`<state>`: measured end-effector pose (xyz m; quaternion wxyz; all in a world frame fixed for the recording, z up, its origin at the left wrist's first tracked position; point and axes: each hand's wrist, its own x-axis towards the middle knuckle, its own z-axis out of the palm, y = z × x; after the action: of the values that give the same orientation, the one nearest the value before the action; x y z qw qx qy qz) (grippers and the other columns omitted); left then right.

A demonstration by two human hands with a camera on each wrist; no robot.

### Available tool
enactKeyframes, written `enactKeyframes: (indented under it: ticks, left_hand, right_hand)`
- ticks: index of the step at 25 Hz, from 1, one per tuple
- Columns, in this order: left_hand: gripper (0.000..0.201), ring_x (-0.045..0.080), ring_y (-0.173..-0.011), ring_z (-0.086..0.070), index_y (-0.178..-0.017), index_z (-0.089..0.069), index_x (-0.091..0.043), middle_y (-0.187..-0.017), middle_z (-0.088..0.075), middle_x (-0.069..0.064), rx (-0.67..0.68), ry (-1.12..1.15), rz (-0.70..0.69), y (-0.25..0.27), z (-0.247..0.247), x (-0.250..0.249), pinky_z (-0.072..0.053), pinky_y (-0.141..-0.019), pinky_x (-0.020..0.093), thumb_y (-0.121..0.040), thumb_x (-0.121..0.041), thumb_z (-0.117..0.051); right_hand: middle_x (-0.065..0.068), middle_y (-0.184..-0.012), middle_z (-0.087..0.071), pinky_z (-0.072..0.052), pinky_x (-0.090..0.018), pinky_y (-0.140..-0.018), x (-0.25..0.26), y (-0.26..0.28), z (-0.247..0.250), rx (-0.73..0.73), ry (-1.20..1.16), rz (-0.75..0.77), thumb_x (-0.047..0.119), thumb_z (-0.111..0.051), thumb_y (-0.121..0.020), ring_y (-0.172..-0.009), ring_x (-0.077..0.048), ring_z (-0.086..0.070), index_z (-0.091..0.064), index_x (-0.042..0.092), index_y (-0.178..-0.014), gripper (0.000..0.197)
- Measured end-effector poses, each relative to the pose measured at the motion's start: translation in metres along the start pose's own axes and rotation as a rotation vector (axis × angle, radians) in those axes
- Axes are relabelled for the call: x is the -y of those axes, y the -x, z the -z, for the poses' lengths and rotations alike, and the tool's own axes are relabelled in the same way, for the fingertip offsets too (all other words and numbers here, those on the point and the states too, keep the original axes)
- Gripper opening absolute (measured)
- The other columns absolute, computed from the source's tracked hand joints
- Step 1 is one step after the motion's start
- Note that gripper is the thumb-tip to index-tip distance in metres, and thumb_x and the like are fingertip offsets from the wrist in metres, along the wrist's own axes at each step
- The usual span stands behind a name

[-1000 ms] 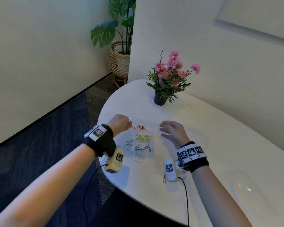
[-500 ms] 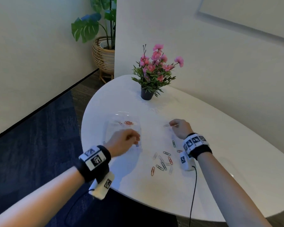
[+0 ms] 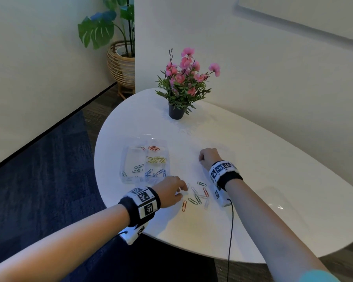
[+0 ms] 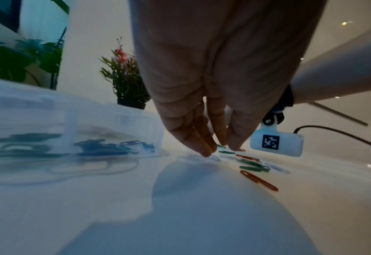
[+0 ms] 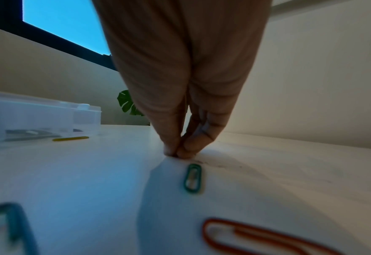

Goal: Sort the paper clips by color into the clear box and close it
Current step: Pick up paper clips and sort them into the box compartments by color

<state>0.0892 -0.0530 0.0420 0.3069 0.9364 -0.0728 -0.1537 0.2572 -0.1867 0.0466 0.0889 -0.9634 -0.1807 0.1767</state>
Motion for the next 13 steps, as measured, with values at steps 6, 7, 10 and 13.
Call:
enactKeyframes:
  ticks: [6,7,10,13]
  left_hand:
    - [0.056,0.026,-0.133,-0.038,-0.138,-0.045,-0.017,-0.146,-0.038,0.007,0.018,-0.174,-0.080,-0.027,-0.011,-0.013,-0.037,-0.109,0.036,-0.089,0.009,-0.043]
    - [0.057,0.027,-0.135,-0.034,-0.140,-0.044,-0.017,-0.150,-0.034,0.007,0.054,-0.221,-0.079,-0.030,-0.011,-0.016,-0.035,-0.110,0.035,-0.089,0.009,-0.042]
    - [0.042,0.028,-0.131,-0.038,-0.137,-0.047,-0.005,-0.149,-0.036,0.012,0.136,-0.352,-0.063,-0.043,-0.011,-0.022,-0.036,-0.101,0.027,-0.095,-0.004,-0.044]
    - [0.035,0.025,-0.117,-0.053,-0.126,-0.056,0.002,-0.134,-0.051,0.016,0.157,-0.396,-0.031,-0.049,-0.012,-0.017,-0.044,-0.089,0.025,-0.094,-0.009,-0.051]
  right_hand:
    - [-0.017,-0.103,-0.061,-0.045,-0.034,-0.072,-0.008,0.020,-0.002,0.029,-0.064,-0.057,0.007,-0.041,-0.094,-0.086,-0.032,-0.058,-0.055,0.003,-0.101,0.016]
    - [-0.016,-0.104,-0.062,-0.046,-0.032,-0.072,-0.011,0.029,-0.001,0.010,-0.117,-0.064,0.008,-0.039,-0.095,-0.091,-0.032,-0.059,-0.058,0.002,-0.103,0.022]
    - [-0.008,-0.085,-0.057,-0.046,-0.031,-0.067,-0.021,0.065,0.003,-0.041,-0.411,-0.110,0.015,-0.033,-0.097,-0.075,-0.023,-0.055,-0.055,0.011,-0.084,0.025]
    - [-0.004,-0.081,-0.056,-0.040,-0.031,-0.072,-0.030,0.104,-0.005,0.072,-0.420,-0.098,0.016,-0.036,-0.095,-0.073,-0.017,-0.051,-0.054,0.014,-0.077,0.026]
